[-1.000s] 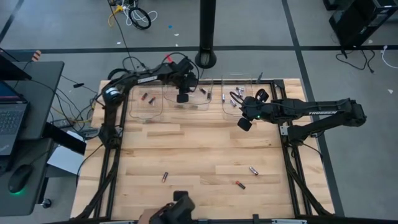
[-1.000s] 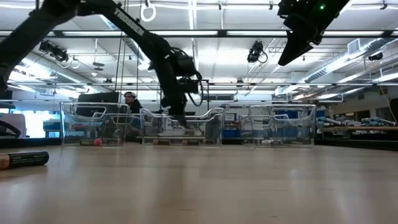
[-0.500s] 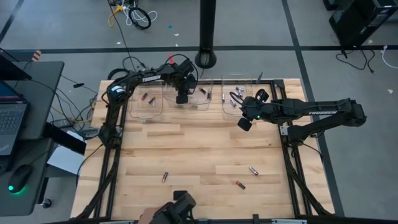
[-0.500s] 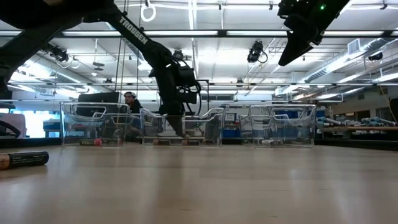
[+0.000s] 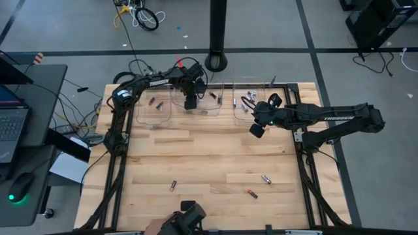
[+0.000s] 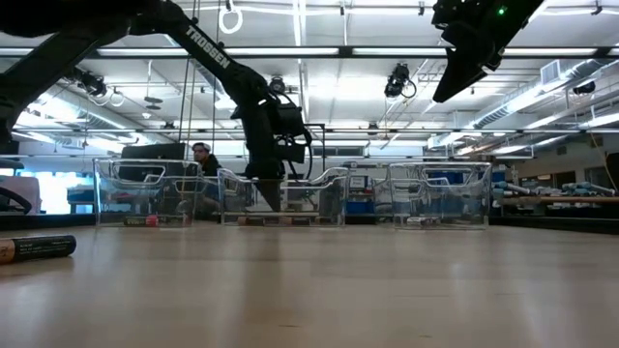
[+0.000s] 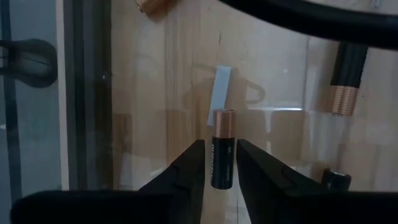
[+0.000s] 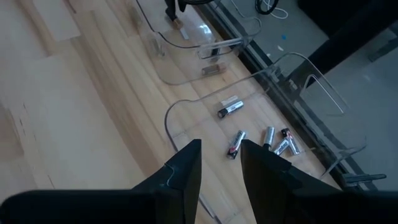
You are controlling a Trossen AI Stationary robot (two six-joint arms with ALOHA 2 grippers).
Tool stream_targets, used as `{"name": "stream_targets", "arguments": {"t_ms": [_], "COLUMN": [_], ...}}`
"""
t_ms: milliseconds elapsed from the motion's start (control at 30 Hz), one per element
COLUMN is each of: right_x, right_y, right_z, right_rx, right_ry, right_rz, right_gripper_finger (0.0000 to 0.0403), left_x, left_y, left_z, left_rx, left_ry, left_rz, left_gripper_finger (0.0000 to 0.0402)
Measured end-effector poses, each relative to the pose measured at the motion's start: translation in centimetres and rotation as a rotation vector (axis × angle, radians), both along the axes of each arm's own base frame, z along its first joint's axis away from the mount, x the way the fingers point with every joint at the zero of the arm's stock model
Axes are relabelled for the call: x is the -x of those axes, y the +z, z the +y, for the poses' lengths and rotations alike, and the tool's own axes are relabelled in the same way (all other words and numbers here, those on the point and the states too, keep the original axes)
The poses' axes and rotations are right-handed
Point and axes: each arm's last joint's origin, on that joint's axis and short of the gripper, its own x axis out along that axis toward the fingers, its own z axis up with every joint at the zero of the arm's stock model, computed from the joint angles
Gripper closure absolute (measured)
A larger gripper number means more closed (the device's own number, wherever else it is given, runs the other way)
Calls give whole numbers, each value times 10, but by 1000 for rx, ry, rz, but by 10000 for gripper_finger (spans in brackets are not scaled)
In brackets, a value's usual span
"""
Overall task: Sort batteries
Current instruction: Put the black battery into the right transparent bin, then put the orange battery into the left transparent bin
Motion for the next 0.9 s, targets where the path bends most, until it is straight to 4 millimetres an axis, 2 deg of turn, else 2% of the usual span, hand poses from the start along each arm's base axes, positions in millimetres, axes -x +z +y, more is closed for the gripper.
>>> {"name": "stream_targets", "arguments": {"t_ms": [167, 267, 400, 500, 600, 700, 900], "right_x": [0, 0, -1, -3, -5, -4, -3], "right_y": [0, 0, -1, -14, -35, -58, -90], "right_z": [0, 0, 1, 4, 6, 10, 21], "right_rx": [0, 1, 7, 43, 50, 47, -21], "right_ry": [1, 1, 15, 68, 93, 108, 158], "right_rz": [0, 1, 3, 17, 17, -3, -120], "right_gripper_finger": [280, 280, 287, 307, 348, 390, 387], "left_x": [-2, -5, -8, -7, -3, 7, 32], "left_y": [8, 30, 64, 88, 103, 102, 83], "left_z": [-8, -25, -48, -65, -79, -97, -140], "left_rx": [-60, -133, -156, -137, -88, -21, -74], "left_ry": [-9, -71, -128, -175, -199, -228, -244], "left_rz": [44, 62, -31, -123, -232, -312, -496], "left_gripper_finger": [300, 299, 304, 330, 375, 393, 394]}}
